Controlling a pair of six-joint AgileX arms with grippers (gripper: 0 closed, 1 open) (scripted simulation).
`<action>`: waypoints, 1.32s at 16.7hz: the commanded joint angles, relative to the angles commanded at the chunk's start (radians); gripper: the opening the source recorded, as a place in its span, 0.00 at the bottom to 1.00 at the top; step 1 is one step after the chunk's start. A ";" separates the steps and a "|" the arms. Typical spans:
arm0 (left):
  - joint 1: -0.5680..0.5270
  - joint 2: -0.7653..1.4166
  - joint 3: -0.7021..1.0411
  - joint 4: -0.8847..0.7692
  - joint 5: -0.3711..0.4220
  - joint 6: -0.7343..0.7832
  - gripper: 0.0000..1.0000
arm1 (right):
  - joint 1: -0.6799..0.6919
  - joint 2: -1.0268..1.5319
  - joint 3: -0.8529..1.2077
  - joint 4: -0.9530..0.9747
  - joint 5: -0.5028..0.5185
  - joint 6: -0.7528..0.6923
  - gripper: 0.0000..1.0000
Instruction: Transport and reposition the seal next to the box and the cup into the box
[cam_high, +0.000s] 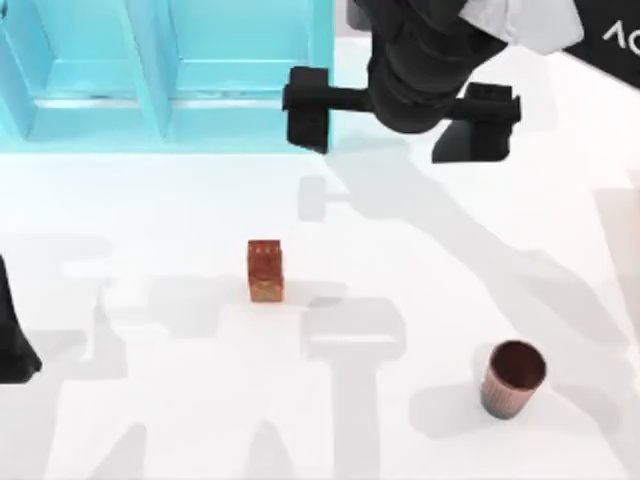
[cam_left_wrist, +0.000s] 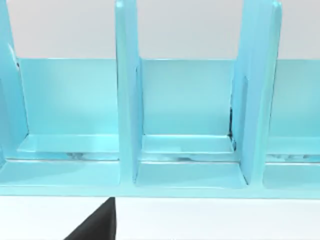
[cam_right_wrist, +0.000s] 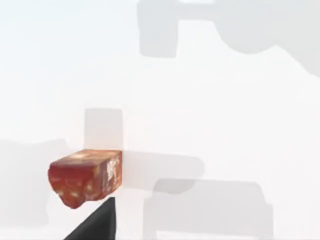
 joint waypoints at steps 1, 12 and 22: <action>0.000 0.000 0.000 0.000 0.000 0.000 1.00 | 0.029 0.082 0.085 -0.044 0.006 0.030 1.00; 0.000 0.000 0.000 0.000 0.000 0.000 1.00 | 0.194 0.526 0.582 -0.282 0.039 0.205 1.00; 0.000 0.000 0.000 0.000 0.000 0.000 1.00 | 0.180 0.547 0.451 -0.123 0.037 0.190 1.00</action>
